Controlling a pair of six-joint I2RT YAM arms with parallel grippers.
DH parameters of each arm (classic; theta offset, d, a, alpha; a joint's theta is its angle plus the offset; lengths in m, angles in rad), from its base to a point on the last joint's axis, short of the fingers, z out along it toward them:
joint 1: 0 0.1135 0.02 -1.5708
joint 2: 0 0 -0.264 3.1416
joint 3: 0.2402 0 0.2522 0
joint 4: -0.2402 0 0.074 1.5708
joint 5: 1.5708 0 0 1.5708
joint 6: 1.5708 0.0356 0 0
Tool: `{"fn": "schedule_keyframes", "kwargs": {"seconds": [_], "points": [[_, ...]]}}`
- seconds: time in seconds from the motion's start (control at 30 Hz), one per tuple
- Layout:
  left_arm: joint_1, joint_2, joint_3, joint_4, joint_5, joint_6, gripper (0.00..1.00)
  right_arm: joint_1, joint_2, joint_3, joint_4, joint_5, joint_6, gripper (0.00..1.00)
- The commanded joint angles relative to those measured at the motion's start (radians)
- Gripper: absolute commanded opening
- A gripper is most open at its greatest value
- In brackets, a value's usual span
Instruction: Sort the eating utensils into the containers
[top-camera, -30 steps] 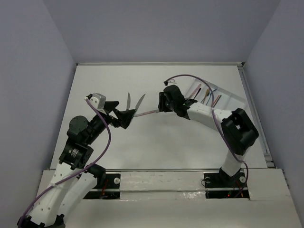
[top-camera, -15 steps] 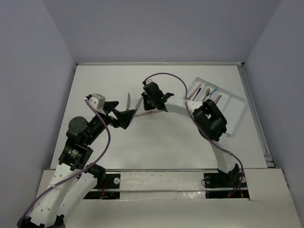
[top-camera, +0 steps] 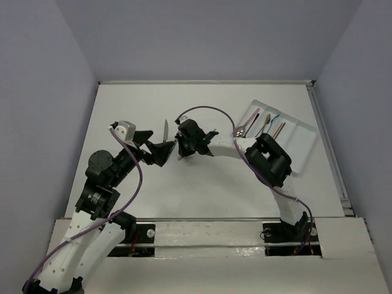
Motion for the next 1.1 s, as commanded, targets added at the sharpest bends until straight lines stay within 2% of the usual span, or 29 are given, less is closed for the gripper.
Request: {"fn": "schedule_keyframes", "kwargs": {"seconds": [0.0, 0.17, 0.33, 0.5, 0.67, 0.7, 0.83, 1.07], "points": [[0.003, -0.009, 0.024, 0.054, 0.009, -0.005, 0.99, 0.017, -0.126, -0.166, -0.007, -0.012, 0.003, 0.0], [0.003, -0.009, 0.022, 0.056, 0.01, -0.006, 0.99, 0.017, -0.279, -0.351, -0.03, -0.006, -0.013, 0.0], [0.003, -0.006, 0.022, 0.057, 0.012, -0.005, 0.99, 0.017, -0.354, -0.407, -0.041, 0.002, -0.02, 0.03], [0.003, -0.003, 0.021, 0.056, 0.009, -0.003, 0.99, 0.017, -0.442, -0.392, -0.055, 0.017, -0.026, 0.22], [0.003, -0.007, 0.021, 0.056, 0.013, -0.003, 0.99, 0.008, -0.442, -0.33, -0.127, 0.126, -0.082, 0.55], [0.003, -0.007, 0.022, 0.056, 0.013, -0.003, 0.99, -0.009, -0.422, -0.312, -0.139, 0.14, -0.089, 0.57], [0.003, -0.009, 0.021, 0.054, 0.012, -0.003, 0.99, -0.05, -0.35, -0.251, -0.18, 0.18, -0.107, 0.59], [0.003, -0.01, 0.022, 0.054, 0.009, -0.003, 0.99, -0.05, -0.23, -0.14, -0.222, 0.178, -0.136, 0.6]]}}
